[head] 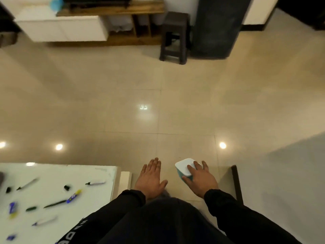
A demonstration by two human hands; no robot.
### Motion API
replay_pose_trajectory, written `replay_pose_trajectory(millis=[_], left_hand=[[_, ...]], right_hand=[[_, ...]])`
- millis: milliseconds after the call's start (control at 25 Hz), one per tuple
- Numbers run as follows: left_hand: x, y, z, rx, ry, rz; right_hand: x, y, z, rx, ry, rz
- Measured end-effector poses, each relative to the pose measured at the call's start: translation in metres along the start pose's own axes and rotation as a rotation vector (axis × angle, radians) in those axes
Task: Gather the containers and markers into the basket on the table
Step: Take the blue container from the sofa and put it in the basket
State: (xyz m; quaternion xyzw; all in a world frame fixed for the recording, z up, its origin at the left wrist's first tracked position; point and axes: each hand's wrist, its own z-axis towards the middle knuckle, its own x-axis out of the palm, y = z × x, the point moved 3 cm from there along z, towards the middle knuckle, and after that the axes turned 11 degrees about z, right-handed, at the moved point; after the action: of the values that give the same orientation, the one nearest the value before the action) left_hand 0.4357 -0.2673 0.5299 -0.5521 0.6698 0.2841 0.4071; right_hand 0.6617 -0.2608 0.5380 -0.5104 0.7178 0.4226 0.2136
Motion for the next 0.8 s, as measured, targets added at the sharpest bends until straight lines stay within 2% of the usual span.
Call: replay_pose_trajectory(millis=[280,360,560,800], left_hand=[[-0.038,0.126,0.096,-0.295,-0.017,-0.232],[-0.059,0.174,0.119,-0.350,-0.029,-0.289],[-0.116,0.300,0.162,-0.513,-0.115,-0.352],[-0.121,0.442,0.192,-0.781,-0.098,-0.465]], right_hand=[[-0.057,0.118,0.191,-0.233,0.191,-0.225],[-0.071,0.169,0.237,-0.285,0.256,-0.283],[-0.106,0.314,0.341,-0.474,0.292,-0.367],[-0.103,0.482,0.471,-0.691,0.383,-0.501]])
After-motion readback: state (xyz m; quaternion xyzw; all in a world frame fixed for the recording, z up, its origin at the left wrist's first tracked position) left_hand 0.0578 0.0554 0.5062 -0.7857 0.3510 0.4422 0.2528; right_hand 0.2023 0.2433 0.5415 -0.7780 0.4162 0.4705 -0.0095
